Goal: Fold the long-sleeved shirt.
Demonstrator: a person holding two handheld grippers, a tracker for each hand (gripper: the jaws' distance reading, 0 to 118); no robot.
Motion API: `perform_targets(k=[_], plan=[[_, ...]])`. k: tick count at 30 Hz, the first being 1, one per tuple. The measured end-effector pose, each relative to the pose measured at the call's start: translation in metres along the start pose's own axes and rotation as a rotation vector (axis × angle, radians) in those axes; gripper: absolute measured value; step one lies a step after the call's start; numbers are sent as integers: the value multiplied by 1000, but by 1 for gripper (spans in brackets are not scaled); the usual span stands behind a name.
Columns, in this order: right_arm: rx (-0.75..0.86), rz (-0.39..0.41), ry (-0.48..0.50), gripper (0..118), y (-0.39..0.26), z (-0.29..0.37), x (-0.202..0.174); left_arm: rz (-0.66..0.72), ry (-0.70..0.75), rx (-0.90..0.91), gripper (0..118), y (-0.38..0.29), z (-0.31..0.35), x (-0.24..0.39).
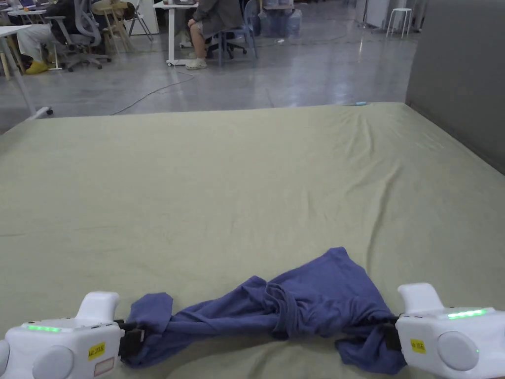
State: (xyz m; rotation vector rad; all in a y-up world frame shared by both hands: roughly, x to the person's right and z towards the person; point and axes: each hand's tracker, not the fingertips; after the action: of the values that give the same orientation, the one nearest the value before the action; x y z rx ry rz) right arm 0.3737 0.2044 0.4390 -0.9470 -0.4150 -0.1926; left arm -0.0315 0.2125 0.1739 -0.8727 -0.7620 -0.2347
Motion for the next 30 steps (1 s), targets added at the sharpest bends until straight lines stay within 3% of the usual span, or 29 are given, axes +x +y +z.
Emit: perform_targets(k=[2, 3, 4, 5, 6, 11, 13, 14, 15, 16, 17, 19, 24, 25, 26, 27, 28, 30], plan=[[-13, -17, -7, 5, -3, -10, 3, 4, -9, -5, 8, -8, 0, -1], [-2, -30, 1, 23, -2, -7, 4, 21, -13, 17, 13, -9, 3, 0], [25, -50, 5, 51, -1, -2, 5, 47, -26, 59, 34, -8, 6, 0], [45, -50, 0, 83, 0, 7, 5, 63, -53, 80, 76, -7, 13, 0], [89, -57, 17, 106, 2, 19, 6, 75, -52, 102, 118, -5, 20, 1], [246, -68, 0, 107, 15, 72, 8, 74, -85, 165, 118, 18, 61, 20], [240, -62, -2, 100, 22, 79, 6, 68, -77, 177, 113, 23, 63, 21], [250, -52, -7, 76, 25, 79, 3, 54, -78, 189, 93, 28, 65, 27], [248, -40, -22, 12, 28, 77, -1, 41, -72, 193, 19, 31, 64, 31], [238, -59, -23, 0, 27, 70, -5, 24, -43, 186, 0, 33, 60, 35], [223, -21, -45, 0, 28, 65, -7, 13, -48, 199, 0, 33, 57, 39], [167, 13, 4, 0, 29, 59, -6, -2, -86, 171, 0, 36, 52, 45], [180, -7, 14, 0, 27, 55, -4, -20, -114, 169, 2, 49, 42, 65], [174, -13, 18, 0, 27, 51, -2, -21, -126, 163, 24, 54, 35, 67], [170, -14, 14, 0, 29, 53, -3, -24, -138, 152, 56, 59, 25, 71], [167, -15, 10, 0, 29, 51, -1, -39, -129, 126, 97, 63, 14, 75], [162, -17, 6, 0, 28, 47, 1, -56, -96, 91, 108, 70, -3, 78], [151, -29, 12, 0, 29, 45, 3, -102, -58, 52, 108, 77, -38, 86]])
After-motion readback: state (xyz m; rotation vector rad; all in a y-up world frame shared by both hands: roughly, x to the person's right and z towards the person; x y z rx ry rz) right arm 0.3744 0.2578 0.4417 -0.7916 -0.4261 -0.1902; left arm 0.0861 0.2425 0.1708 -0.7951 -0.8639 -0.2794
